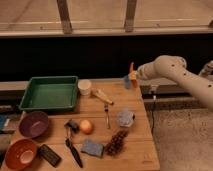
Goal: Place pepper in plastic cup
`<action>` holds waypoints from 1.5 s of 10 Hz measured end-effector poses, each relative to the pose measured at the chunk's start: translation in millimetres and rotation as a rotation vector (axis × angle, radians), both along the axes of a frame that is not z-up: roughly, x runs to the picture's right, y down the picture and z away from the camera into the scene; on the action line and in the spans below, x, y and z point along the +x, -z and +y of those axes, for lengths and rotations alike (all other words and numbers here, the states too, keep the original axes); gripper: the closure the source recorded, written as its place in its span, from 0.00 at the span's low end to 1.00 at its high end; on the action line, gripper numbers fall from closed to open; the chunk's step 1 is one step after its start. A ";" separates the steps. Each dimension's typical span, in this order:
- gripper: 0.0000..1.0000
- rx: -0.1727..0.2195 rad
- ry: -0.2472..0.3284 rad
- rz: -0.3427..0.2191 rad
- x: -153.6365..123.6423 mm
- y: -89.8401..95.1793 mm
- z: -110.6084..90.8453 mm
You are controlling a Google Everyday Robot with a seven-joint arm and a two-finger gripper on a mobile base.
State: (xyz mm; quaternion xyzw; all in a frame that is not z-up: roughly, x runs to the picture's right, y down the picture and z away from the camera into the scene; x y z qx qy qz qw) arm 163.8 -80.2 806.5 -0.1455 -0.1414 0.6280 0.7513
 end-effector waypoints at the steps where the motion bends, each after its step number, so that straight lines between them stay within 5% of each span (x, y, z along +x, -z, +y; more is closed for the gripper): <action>1: 1.00 0.024 0.007 0.000 1.1 -4.4 -11.5; 4: 1.00 0.082 0.029 -0.011 -1.0 -27.1 -52.7; 7: 1.00 0.102 0.038 -0.017 -6.9 -45.8 -70.3; 12: 1.00 0.102 0.040 -0.012 -4.2 -45.8 -69.4; 15: 1.00 0.077 0.026 -0.005 -5.4 -66.2 -54.9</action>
